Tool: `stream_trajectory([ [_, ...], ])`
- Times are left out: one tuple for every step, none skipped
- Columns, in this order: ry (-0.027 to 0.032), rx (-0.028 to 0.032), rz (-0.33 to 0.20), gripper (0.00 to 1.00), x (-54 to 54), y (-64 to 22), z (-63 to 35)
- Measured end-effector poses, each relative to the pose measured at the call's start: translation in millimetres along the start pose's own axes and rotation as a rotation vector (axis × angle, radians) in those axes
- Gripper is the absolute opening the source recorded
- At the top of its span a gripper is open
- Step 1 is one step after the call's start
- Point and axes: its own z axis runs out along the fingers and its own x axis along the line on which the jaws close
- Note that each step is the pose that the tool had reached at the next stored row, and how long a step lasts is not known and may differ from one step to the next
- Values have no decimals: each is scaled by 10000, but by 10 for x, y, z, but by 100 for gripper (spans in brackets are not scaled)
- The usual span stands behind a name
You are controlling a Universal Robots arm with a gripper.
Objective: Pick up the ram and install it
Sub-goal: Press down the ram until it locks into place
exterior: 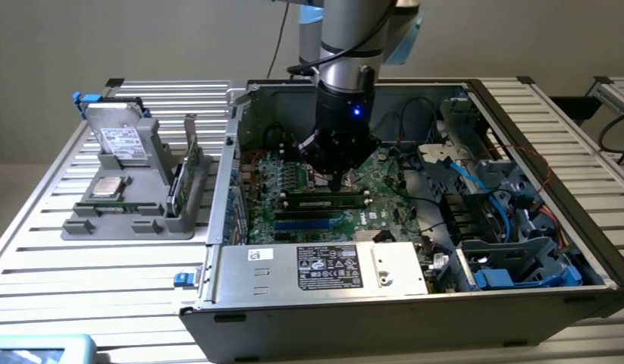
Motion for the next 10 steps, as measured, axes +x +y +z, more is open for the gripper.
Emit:
stream_trajectory([
  [-2, 18, 79, 11, 0, 0, 0],
  [-8, 32, 178, 11, 0, -1, -1],
  [-17, 32, 256, 11, 0, 0, 0],
  [-24, 30, 330, 11, 0, 0, 0],
  [-24, 30, 330, 11, 0, 0, 0],
  [-25, 30, 331, 11, 0, 0, 0],
  [-25, 30, 331, 11, 0, 0, 0],
  [-25, 30, 331, 11, 0, 0, 0],
  [-25, 30, 331, 11, 0, 0, 0],
  [-25, 30, 331, 11, 0, 0, 0],
])
